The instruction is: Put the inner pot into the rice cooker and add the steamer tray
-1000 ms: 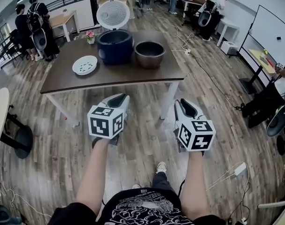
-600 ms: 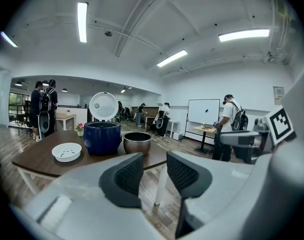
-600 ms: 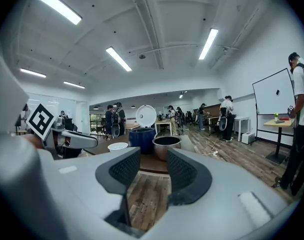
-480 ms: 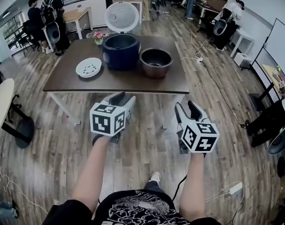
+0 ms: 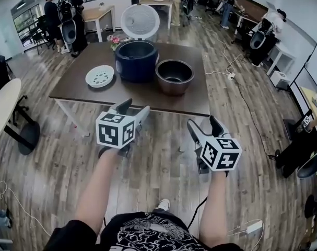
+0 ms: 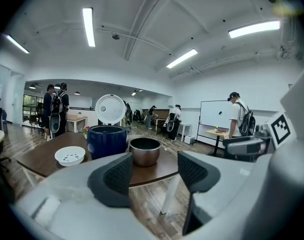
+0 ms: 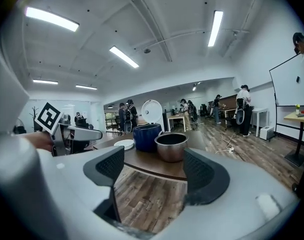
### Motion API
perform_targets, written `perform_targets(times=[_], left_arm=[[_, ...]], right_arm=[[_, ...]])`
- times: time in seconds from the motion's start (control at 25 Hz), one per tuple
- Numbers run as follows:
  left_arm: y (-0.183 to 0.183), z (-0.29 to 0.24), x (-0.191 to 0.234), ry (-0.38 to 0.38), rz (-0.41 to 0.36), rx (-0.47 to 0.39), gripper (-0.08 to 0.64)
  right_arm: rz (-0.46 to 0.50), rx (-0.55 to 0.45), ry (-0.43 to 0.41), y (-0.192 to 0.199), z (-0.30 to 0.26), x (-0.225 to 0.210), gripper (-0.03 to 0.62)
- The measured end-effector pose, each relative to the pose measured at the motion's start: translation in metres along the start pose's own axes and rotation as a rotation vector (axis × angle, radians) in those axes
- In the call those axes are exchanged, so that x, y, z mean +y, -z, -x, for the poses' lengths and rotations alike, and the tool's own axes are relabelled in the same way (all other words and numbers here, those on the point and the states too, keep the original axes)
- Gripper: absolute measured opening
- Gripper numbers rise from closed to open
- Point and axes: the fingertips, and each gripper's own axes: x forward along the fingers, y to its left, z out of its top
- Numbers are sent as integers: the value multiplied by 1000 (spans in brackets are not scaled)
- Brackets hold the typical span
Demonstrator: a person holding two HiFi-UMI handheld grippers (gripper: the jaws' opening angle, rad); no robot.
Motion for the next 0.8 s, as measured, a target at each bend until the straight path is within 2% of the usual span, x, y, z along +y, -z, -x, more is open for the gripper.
perform_targets(times=[0.2,0.44,0.64,0.8], left_arm=[[0,-15,0,-35,-26,13,335],[-8,-26,2,-77,-26,-1,382],[-9,-31,11,-119,6,-10,423],[-7,-35,14,-127,19,-6,426]], right_arm=[[14,19,-53,0,-16,-10,405],[26,-3,-68,-12,-28,-25,455],[34,-18,-76,-18,-33,-31,460],[35,-23,-79,-19,-39,-37,460]])
